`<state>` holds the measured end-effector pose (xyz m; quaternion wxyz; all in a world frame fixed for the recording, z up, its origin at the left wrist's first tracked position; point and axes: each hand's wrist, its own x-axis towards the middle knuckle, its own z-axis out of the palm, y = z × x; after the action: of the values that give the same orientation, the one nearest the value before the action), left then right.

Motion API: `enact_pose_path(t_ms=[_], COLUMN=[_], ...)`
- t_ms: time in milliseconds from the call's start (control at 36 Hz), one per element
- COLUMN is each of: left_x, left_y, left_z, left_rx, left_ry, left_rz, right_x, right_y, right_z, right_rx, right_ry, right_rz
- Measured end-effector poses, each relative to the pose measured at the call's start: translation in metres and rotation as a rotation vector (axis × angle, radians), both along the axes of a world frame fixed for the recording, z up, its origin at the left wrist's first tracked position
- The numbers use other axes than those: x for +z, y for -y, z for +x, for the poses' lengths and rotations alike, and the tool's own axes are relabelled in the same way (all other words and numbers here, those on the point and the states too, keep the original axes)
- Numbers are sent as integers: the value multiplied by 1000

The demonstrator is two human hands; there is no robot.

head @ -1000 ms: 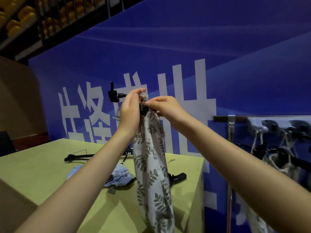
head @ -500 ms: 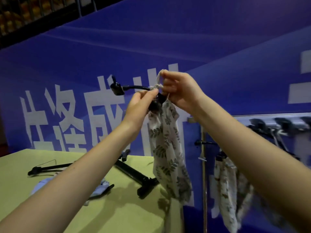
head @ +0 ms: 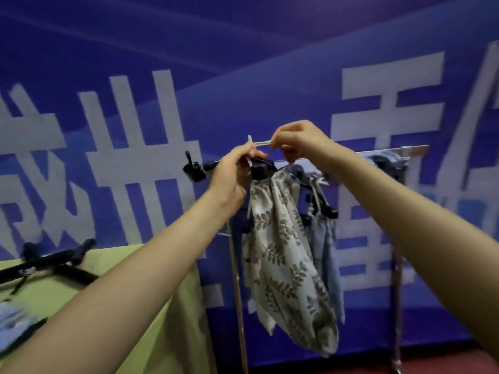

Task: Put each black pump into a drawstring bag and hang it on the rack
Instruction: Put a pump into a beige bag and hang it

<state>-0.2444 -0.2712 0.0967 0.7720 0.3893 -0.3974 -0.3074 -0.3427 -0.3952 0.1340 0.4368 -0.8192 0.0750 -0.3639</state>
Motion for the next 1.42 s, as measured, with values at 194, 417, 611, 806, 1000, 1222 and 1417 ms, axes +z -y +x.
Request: enact_pose_path(t_ms=[194,417,611,806,1000,1222,1417], left_x=[-32,-57,-69,-65,-88,-100,-101], left_y=[86,153,202,236,259,253,218], left_z=[-39,-70,-77,-70,-59,-54,-62], left_rx=[-101,11,67,107,94,132,134], left_ry=[24,290,283,119,140,344,584], left_rz=[123,328,427,445,573,621,695], right_x=[-35,-70,-96,-106,-129,-132,-127], right_y=[72,138,180,209,223,202,180], right_z=[-65,-111,-99,-69,-58,-60,-64], right_rx=[-191,-358,-566,-644,-520,-390,-477], right_ry=[-98,-135,-115,-24,-72,19,-48], right_rz=[-121,-228,-250,-134,205,406,211])
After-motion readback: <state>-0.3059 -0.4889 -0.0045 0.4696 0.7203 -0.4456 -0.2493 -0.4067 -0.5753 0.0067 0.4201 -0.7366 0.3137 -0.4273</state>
